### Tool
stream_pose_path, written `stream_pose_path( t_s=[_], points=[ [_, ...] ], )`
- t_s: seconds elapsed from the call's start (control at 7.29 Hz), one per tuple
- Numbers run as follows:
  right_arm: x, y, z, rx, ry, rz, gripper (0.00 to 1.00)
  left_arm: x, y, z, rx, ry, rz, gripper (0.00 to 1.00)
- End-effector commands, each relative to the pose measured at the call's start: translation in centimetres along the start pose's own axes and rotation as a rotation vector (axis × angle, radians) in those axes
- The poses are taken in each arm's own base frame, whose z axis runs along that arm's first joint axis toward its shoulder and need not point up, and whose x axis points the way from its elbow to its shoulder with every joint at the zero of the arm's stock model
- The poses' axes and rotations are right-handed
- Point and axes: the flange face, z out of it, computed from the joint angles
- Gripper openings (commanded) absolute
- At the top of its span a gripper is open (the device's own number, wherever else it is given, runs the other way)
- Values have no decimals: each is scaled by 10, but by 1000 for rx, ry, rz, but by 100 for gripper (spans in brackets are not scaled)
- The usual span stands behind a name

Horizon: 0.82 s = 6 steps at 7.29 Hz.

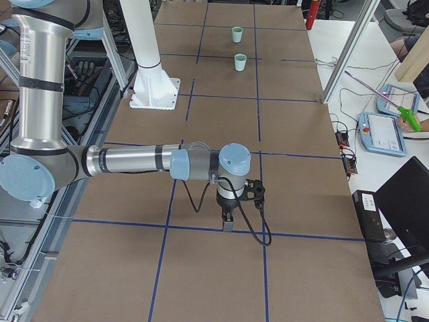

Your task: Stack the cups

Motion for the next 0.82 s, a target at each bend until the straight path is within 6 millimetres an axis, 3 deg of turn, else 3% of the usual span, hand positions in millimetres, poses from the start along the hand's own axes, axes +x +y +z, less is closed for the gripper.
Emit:
stream_pose_path(
  t_s=[0.0,0.14,0.27,0.55,0.69],
  points=[
    [0,0,0,0,0,1,100,-1,-6,10,89,-10,99,100],
    [0,0,0,0,0,1,100,12,-9,15,114,3,51,100],
    [0,0,0,1,0,0,100,46,-16,47,51,27,-44,100],
    [0,0,-1,2,0,-1,100,120,-25,62,33,68,-95,100],
    [0,0,0,1,0,0,100,143,-24,79,-5,81,-142,100]
  ],
)
